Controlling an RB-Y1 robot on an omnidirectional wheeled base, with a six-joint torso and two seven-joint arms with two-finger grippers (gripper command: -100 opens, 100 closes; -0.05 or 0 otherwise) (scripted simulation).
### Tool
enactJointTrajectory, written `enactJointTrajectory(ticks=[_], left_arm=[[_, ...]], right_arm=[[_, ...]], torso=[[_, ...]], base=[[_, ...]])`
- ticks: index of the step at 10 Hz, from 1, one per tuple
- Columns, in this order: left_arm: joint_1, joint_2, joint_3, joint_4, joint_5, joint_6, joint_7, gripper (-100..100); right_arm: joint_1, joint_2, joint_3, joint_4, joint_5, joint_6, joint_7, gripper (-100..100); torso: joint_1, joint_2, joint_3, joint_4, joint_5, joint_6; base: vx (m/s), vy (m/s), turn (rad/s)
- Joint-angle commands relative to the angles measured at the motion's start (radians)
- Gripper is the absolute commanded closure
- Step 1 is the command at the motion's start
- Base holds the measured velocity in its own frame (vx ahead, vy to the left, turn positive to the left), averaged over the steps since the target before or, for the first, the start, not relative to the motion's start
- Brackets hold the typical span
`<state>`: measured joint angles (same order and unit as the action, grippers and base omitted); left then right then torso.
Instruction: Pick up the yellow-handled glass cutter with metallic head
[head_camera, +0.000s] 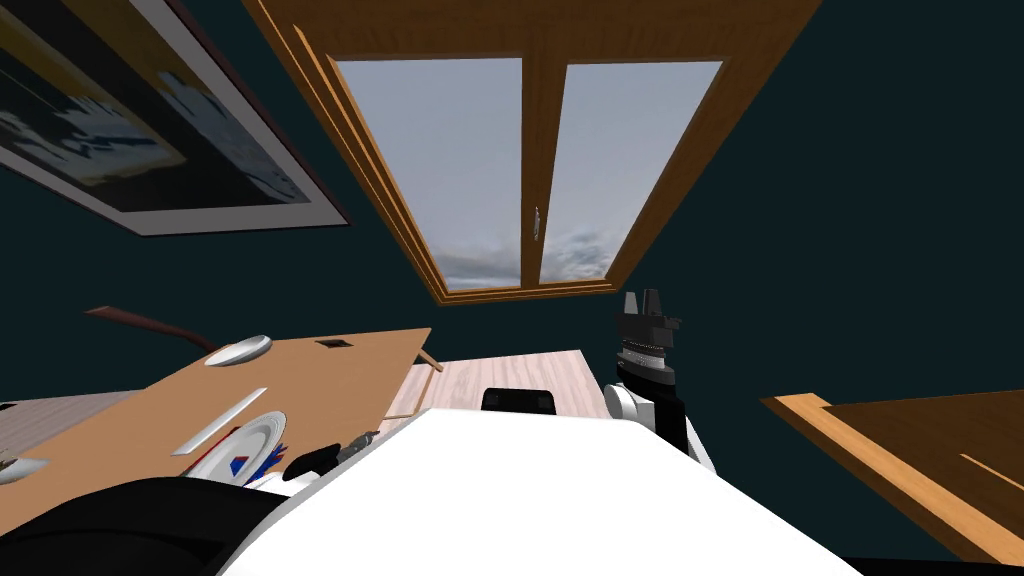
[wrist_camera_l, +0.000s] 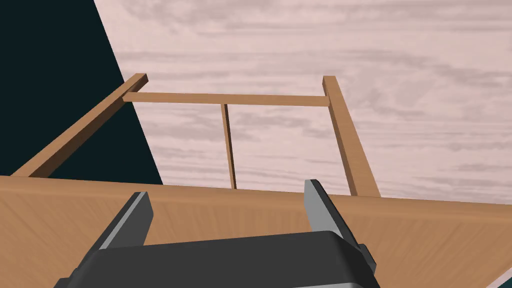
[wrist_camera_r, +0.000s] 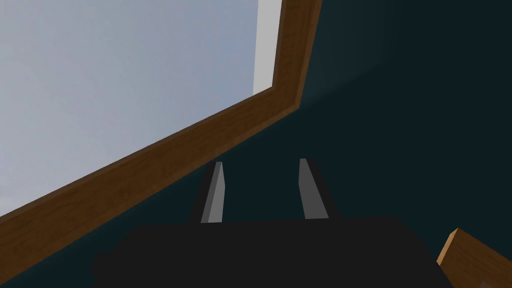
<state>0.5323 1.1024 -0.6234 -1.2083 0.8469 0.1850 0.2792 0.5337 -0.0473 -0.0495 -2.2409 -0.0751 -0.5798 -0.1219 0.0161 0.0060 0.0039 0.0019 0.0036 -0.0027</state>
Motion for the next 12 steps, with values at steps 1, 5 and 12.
enactJointTrajectory(ticks=[1, 5, 12], left_arm=[[-0.014, 0.016, -0.039, 0.05, 0.023, -0.001, 0.011, -100], [-0.03, 0.027, -0.08, 0.113, 0.039, 0.007, 0.029, -100], [-0.062, -0.007, -0.128, 0.238, 0.033, 0.018, 0.049, -100]], right_arm=[[0.0, 0.0, 0.0, 0.0, 0.0, 0.0, 0.0, 0], [0.0, 0.0, 0.0, 0.0, 0.0, 0.0, 0.0, 0], [0.0, 0.0, 0.0, 0.0, 0.0, 0.0, 0.0, 0]], torso=[[0.0, 0.0, 0.0, 0.0, 0.0, 0.0], [0.001, -0.003, -0.002, -0.001, 0.0, 0.0], [-0.007, -0.005, -0.003, -0.001, -0.001, 0.0]], base=[[-0.044, 0.107, -0.087], [-0.049, 0.142, -0.094], [-0.045, 0.112, -0.06]])
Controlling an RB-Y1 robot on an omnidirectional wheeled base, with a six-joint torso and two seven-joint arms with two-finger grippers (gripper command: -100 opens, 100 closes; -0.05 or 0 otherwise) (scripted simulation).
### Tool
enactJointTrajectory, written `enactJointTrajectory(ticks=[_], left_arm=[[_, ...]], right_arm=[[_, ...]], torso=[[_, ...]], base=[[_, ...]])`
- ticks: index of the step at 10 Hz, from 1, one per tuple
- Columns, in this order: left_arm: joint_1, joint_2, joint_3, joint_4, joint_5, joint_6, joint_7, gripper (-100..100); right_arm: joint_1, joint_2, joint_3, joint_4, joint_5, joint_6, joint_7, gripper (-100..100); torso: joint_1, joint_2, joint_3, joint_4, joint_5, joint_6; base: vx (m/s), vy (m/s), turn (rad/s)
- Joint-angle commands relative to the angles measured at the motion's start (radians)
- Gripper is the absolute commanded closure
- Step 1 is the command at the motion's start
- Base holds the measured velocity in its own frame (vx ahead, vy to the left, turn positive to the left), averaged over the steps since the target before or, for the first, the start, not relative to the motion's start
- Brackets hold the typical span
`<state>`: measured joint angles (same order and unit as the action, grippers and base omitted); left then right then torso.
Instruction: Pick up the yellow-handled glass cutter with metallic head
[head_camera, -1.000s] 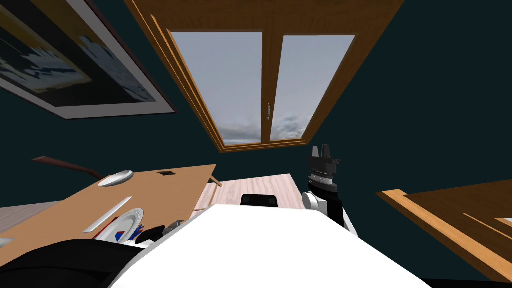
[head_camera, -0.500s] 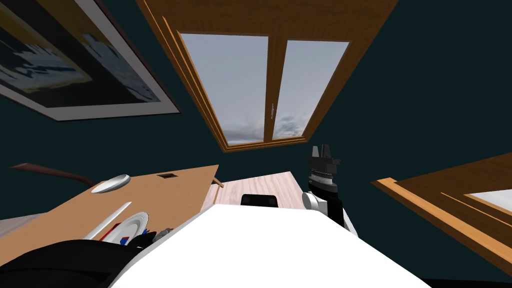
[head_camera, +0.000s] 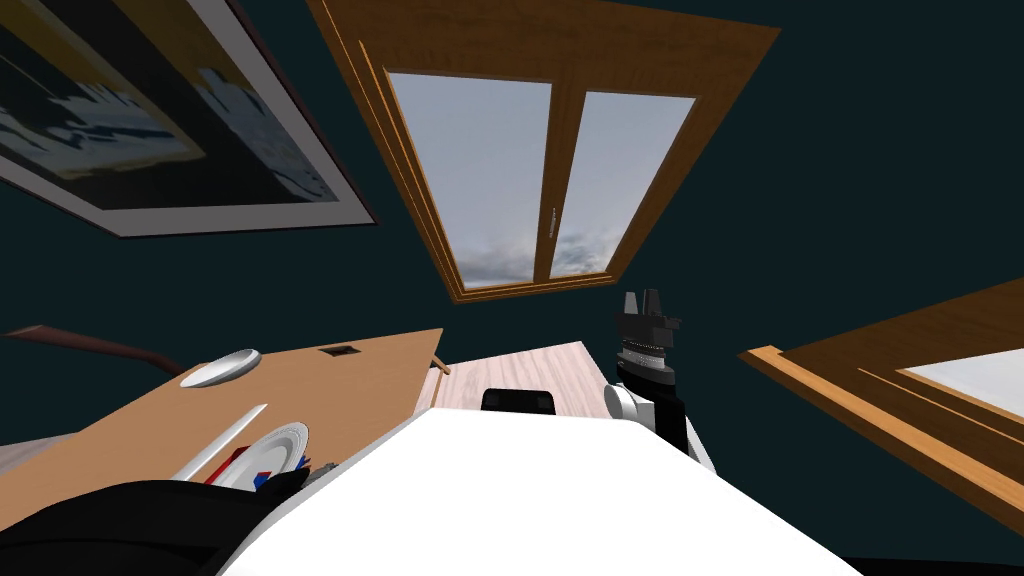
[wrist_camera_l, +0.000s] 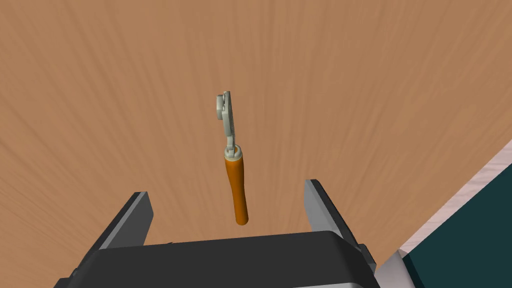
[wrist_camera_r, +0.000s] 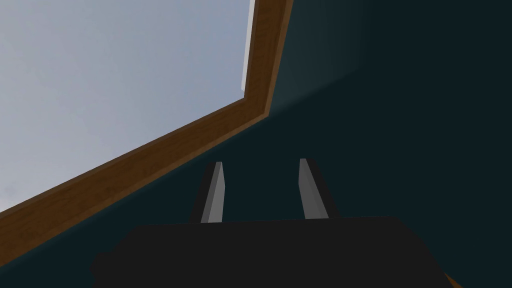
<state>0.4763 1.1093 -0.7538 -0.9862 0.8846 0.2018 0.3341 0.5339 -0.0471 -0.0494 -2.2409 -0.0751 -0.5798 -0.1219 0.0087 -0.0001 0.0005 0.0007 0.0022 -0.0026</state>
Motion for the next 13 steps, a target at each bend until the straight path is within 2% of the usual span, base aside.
enactJointTrajectory(ticks=[1, 2, 3, 4, 8, 9, 10, 13], left_arm=[[-0.01, -0.028, 0.01, 0.029, -0.015, 0.003, -0.009, -100], [-0.017, -0.051, 0.02, 0.05, -0.03, 0.007, -0.014, -100], [-0.011, -0.036, 0.016, 0.034, -0.023, 0.006, -0.01, -100], [-0.011, -0.038, 0.018, 0.036, -0.025, 0.007, -0.01, 100], [-0.011, -0.038, 0.018, 0.035, -0.025, 0.007, -0.01, 100], [-0.011, -0.038, 0.018, 0.035, -0.025, 0.007, -0.01, 0], [-0.008, -0.019, 0.008, 0.006, -0.006, 0.0, -0.004, -100], [-0.003, 0.011, -0.011, -0.051, 0.028, -0.013, 0.007, -100]], right_arm=[[0.0, 0.0, 0.0, 0.0, 0.0, 0.0, 0.0, 0], [0.0, 0.0, 0.0, 0.0, 0.0, 0.0, 0.0, 0], [0.0, 0.0, 0.0, 0.0, 0.0, 0.0, 0.0, 0], [0.0, 0.0, 0.0, 0.0, 0.0, 0.0, 0.0, 0], [0.0, 0.0, 0.0, 0.0, 0.0, 0.0, 0.0, 0], [0.0, 0.0, 0.0, 0.0, 0.0, 0.0, 0.0, 0], [0.0, 0.0, 0.0, 0.0, 0.0, 0.0, 0.0, 0], [0.0, 0.0, 0.0, 0.0, 0.0, 0.0, 0.0, 0]], torso=[[0.0, 0.0, 0.0, 0.0, 0.0, 0.0], [0.0, -0.001, 0.0, 0.0, 0.0, 0.0], [0.0, -0.001, 0.0, 0.0, 0.0, 0.0], [-0.001, -0.001, 0.0, 0.0, 0.0, 0.0], [-0.002, -0.001, -0.001, 0.0, -0.001, 0.0], [-0.002, -0.001, -0.001, 0.0, -0.001, 0.0], [-0.002, -0.001, -0.001, 0.0, -0.001, 0.0], [-0.002, 0.001, 0.001, 0.0, -0.001, 0.0]], base=[[-0.002, 0.032, -0.01], [-0.002, 0.031, -0.012], [-0.002, 0.013, -0.004], [0.0, 0.0, 0.0], [0.0, 0.0, 0.0], [0.0, 0.0, 0.0], [-0.017, -0.001, -0.001], [-0.038, -0.002, -0.001]])
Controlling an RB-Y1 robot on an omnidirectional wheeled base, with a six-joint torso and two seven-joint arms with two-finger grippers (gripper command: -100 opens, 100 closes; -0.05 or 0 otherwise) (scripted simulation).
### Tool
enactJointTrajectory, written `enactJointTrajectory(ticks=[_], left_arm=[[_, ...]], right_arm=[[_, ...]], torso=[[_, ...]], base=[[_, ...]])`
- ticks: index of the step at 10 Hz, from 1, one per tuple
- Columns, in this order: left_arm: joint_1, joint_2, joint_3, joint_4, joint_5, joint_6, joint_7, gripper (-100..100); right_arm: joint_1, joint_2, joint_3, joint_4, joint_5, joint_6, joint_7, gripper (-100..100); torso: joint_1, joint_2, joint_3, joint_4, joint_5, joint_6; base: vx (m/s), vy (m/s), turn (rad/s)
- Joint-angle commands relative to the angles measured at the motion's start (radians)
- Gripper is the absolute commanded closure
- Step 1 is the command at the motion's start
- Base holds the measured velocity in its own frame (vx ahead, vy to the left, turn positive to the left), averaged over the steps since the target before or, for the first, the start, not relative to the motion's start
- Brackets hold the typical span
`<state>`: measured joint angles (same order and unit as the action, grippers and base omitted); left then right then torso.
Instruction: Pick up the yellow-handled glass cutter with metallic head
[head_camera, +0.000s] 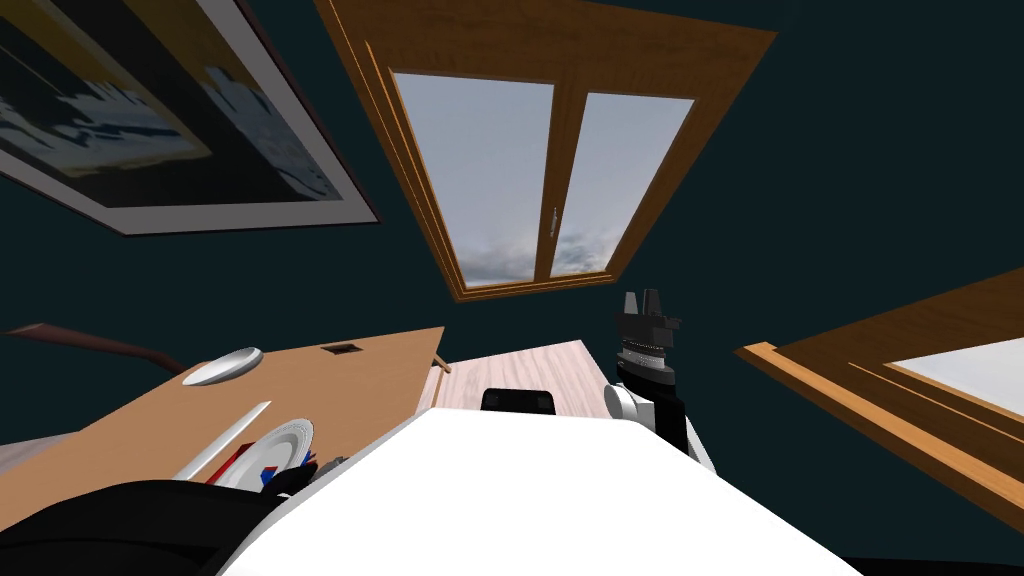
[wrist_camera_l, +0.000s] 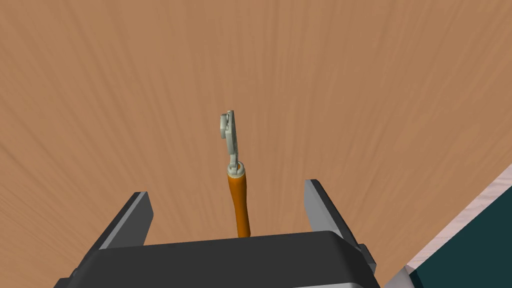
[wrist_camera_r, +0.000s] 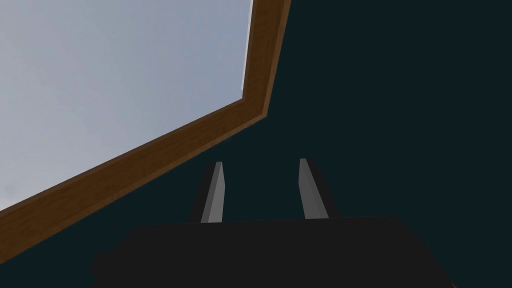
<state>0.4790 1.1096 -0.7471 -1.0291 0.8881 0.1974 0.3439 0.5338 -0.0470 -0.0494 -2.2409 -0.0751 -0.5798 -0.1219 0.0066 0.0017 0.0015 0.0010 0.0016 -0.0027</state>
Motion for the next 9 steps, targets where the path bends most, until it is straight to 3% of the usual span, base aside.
enactJointTrajectory(ticks=[1, 4, 6, 7, 8, 9], left_arm=[[-0.005, 0.015, -0.02, -0.015, 0.029, -0.011, -0.002, -100], [-0.001, 0.043, -0.036, -0.067, 0.06, -0.023, 0.008, -100], [-0.007, 0.043, -0.043, -0.064, 0.067, -0.026, 0.004, -100], [-0.006, 0.044, -0.042, -0.067, 0.066, -0.026, 0.006, 0], [-0.012, 0.009, -0.029, -0.037, 0.044, -0.023, -0.002, -100], [-0.015, -0.008, -0.022, -0.023, 0.033, -0.022, -0.006, -100]], right_arm=[[0.0, 0.0, 0.0, 0.0, 0.0, 0.0, 0.0, 0], [0.0, 0.0, 0.0, 0.0, 0.0, 0.0, 0.0, 0], [0.0, 0.0, 0.0, 0.0, 0.0, 0.0, 0.0, 0], [0.0, 0.0, 0.0, 0.0, 0.0, 0.0, 0.0, 0], [0.0, 0.0, 0.0, 0.0, 0.0, 0.0, 0.0, 0], [0.0, 0.0, 0.0, 0.0, 0.0, 0.0, 0.0, 0]], torso=[[0.0, 0.0, 0.0, 0.0, 0.0, 0.0], [0.0, -0.001, 0.0, 0.0, 0.0, 0.0], [0.0, -0.001, -0.001, 0.0, 0.0, 0.0], [0.0, -0.002, -0.001, 0.0, 0.0, 0.0], [0.0, -0.002, -0.001, 0.0, 0.0, 0.0], [0.001, -0.003, -0.002, -0.001, 0.0, 0.0]], base=[[-0.034, 0.005, -0.001], [-0.028, 0.001, -0.001], [-0.018, 0.002, 0.0], [0.0, 0.0, 0.0], [0.012, 0.015, 0.007], [0.017, 0.036, 0.01]])
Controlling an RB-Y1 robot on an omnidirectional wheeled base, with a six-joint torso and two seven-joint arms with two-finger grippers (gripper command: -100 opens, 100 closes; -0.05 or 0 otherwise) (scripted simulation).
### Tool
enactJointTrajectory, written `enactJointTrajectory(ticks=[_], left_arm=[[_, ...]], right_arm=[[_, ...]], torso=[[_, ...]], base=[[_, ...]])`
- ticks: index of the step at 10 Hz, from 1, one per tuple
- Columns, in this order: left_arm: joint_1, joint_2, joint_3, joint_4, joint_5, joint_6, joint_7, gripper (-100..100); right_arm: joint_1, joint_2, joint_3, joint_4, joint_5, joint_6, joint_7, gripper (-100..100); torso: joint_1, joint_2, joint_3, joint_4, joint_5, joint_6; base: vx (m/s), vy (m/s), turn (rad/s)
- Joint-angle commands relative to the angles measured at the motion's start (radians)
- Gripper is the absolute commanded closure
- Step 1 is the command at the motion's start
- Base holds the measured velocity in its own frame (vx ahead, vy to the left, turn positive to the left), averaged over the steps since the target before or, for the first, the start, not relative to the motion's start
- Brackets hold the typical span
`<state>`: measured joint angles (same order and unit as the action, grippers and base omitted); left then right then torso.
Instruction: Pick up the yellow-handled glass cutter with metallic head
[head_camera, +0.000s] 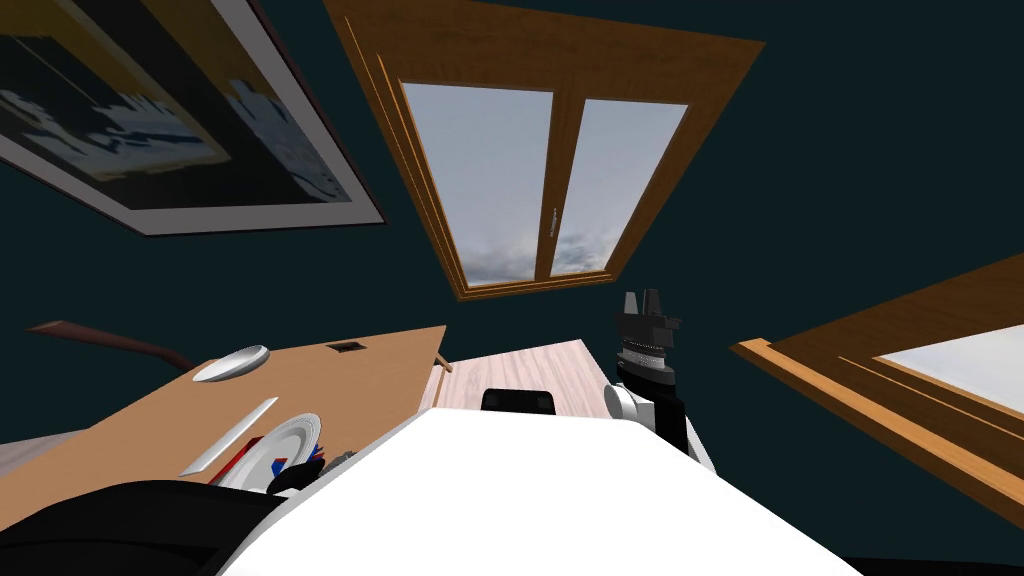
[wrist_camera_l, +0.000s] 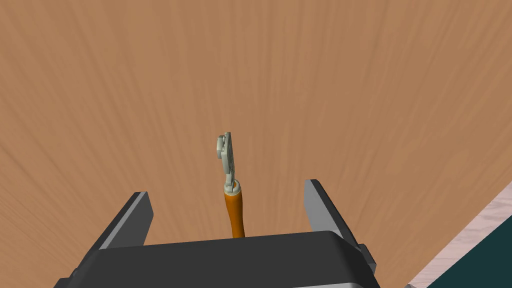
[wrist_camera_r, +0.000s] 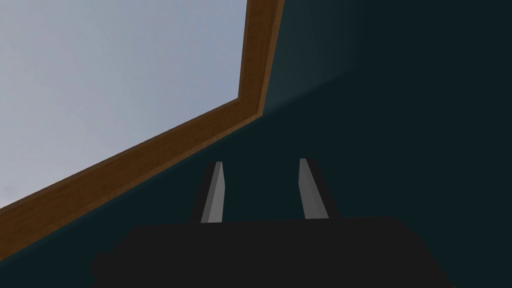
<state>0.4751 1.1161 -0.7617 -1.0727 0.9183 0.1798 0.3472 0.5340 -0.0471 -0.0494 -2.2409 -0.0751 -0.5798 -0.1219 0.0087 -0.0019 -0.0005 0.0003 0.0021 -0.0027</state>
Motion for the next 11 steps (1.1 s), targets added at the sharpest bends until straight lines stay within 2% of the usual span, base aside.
enactJointTrajectory(ticks=[1, 2, 3, 4, 8, 9, 10, 11], left_arm=[[-0.013, -0.024, -0.004, 0.028, -0.003, -0.003, -0.011, -100], [-0.018, -0.05, 0.006, 0.05, -0.02, -0.001, -0.017, -100], [-0.014, -0.037, 0.005, 0.036, -0.015, 0.001, -0.011, -100], [-0.014, -0.039, 0.006, 0.038, -0.017, 0.001, -0.013, 100], [-0.013, -0.038, 0.006, 0.038, -0.016, 0.002, -0.012, 100], [-0.013, -0.038, 0.006, 0.038, -0.016, 0.002, -0.012, 0], [-0.01, -0.006, -0.011, 0.014, 0.008, -0.005, -0.007, 100], [-0.007, 0.011, -0.017, -0.001, 0.019, -0.006, -0.003, 100]], right_arm=[[0.0, 0.0, 0.0, 0.0, 0.0, 0.0, 0.0, 0], [0.0, 0.0, 0.0, 0.0, 0.0, 0.0, 0.0, 0], [0.0, 0.0, 0.0, 0.0, 0.0, 0.0, 0.0, 0], [0.0, 0.0, 0.0, 0.0, 0.0, 0.0, 0.0, 0], [0.0, 0.0, 0.0, 0.0, 0.0, 0.0, 0.0, 0], [0.0, 0.0, 0.0, 0.0, 0.0, 0.0, 0.0, 0], [0.0, 0.0, 0.0, 0.0, 0.0, 0.0, 0.0, 0], [0.0, 0.0, 0.0, 0.0, 0.0, 0.0, 0.0, 0]], torso=[[0.0, 0.0, 0.0, 0.0, 0.0, 0.0], [0.0, 0.0, 0.0, 0.0, 0.0, 0.0], [0.0, 0.0, 0.0, 0.0, 0.0, 0.0], [-0.001, 0.0, 0.0, 0.0, 0.0, 0.0], [0.003, 0.001, 0.001, 0.001, 0.003, 0.001], [0.003, 0.001, 0.001, 0.001, 0.003, 0.001], [0.004, 0.001, 0.001, 0.001, 0.003, 0.001], [0.002, 0.002, 0.001, 0.001, 0.002, 0.001]], base=[[0.017, 0.038, 0.002], [0.013, 0.035, 0.003], [0.005, 0.015, -0.001], [0.0, 0.0, 0.0], [0.0, 0.0, 0.003], [0.0, 0.0, 0.0], [-0.016, -0.021, -0.013], [-0.023, -0.034, -0.014]])
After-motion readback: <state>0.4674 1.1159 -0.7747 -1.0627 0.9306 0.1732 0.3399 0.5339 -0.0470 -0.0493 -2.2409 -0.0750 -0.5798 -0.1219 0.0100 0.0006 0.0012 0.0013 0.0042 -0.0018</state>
